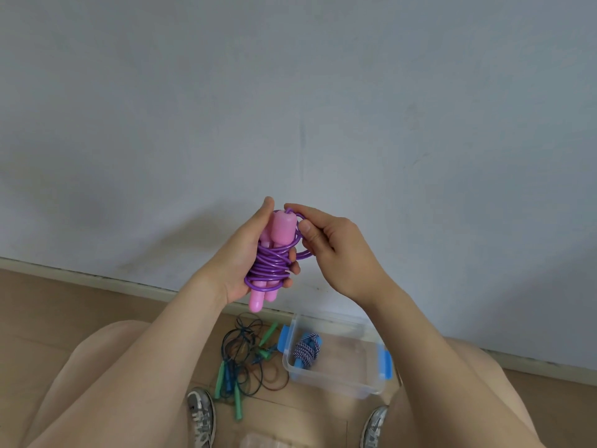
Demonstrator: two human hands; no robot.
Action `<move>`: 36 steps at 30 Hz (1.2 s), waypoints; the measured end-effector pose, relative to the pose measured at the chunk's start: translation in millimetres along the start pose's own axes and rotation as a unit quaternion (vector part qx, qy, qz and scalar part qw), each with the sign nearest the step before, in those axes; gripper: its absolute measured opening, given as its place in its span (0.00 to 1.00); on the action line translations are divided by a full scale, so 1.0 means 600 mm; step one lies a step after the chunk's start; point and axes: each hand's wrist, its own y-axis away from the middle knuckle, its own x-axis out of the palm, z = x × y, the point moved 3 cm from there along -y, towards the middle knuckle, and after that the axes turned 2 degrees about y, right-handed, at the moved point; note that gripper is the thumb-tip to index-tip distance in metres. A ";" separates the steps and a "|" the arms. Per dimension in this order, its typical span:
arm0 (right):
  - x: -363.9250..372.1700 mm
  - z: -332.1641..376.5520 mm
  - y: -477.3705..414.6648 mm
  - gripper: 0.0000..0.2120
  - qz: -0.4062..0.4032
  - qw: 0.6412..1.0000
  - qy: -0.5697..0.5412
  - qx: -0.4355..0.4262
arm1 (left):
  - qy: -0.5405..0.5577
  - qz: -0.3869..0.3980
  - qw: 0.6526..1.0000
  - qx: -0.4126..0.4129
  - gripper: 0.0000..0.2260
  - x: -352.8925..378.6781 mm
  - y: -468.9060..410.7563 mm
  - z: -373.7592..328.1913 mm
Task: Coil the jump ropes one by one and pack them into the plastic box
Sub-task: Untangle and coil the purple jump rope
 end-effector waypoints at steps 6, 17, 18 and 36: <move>0.006 0.022 0.009 0.21 0.049 0.999 -0.016 -0.003 | -0.015 -0.027 0.999 -0.009 0.24 -0.002 0.002 -0.003; 0.022 0.009 0.013 0.22 0.085 0.987 0.133 -0.039 | -0.054 -0.001 0.997 -0.052 0.25 -0.020 0.006 -0.003; 0.023 0.011 0.014 0.23 0.080 0.987 0.135 -0.035 | -0.058 0.008 0.997 -0.053 0.25 -0.024 0.005 -0.002; 0.024 -0.013 0.006 0.18 0.019 0.999 0.023 0.024 | -0.048 -0.007 0.998 0.038 0.23 -0.018 -0.008 -0.003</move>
